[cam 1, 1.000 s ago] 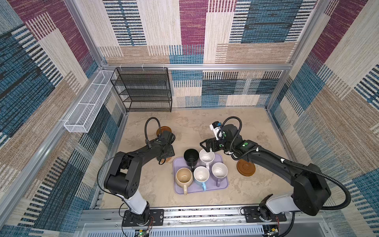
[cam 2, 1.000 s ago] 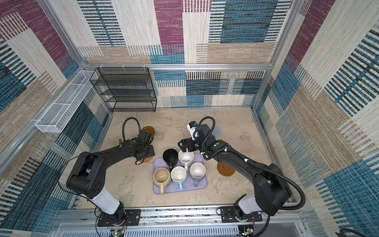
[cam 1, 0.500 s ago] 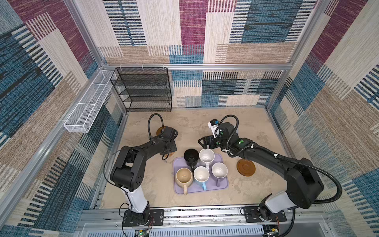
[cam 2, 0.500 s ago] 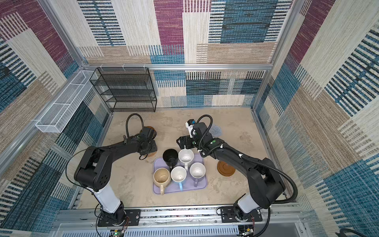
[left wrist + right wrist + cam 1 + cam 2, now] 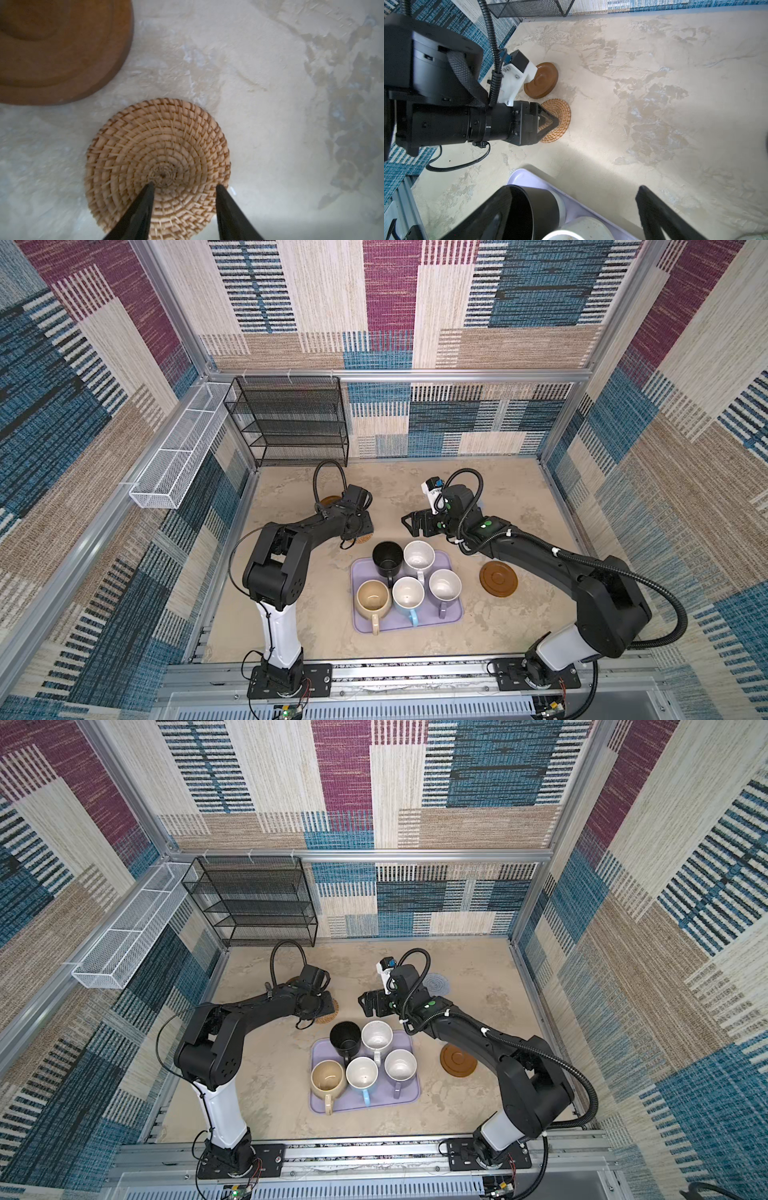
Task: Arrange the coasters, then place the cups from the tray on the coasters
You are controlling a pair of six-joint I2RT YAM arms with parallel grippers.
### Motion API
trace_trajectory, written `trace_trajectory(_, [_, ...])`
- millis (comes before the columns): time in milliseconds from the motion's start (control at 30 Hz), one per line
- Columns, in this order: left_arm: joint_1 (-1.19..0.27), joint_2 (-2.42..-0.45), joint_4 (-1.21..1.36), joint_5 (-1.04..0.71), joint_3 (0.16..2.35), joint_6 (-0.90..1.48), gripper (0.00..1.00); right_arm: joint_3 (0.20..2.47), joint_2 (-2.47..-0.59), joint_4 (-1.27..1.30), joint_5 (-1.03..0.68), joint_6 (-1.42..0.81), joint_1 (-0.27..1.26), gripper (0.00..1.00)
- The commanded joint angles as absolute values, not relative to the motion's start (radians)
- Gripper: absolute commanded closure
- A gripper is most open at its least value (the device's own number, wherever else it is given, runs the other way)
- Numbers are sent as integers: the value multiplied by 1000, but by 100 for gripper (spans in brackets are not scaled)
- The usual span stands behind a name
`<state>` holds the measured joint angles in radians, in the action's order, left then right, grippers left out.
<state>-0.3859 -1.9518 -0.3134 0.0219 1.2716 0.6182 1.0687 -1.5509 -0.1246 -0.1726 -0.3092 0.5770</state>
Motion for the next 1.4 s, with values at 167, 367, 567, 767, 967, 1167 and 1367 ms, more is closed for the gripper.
trace_trajectory(167, [-391,-2062,-421,-64,1405,627,48,1105,-1593,-90,-216,-300,540,4])
trace_trajectory(367, [-384,-2146,-498,-2,1540,603,48,1106,-1615,-84,-243,-306,520,4])
trace_trajectory(567, [-382,-2183,-519,8,1608,598,48,1078,-1612,-58,-252,-315,512,4])
trace_trajectory(767, [-357,-2188,-512,-1,1609,604,47,1093,-1634,-54,-260,-313,511,4])
trace_trajectory(967, [-354,-2186,-526,16,1618,587,47,1101,-1648,-49,-268,-316,511,4])
trace_trajectory(1167, [-354,-2186,-526,0,1631,576,45,1103,-1650,-46,-270,-317,512,4])
trace_trajectory(1367, [-354,-2179,-544,-13,1664,570,42,1114,-1648,-57,-273,-317,511,4])
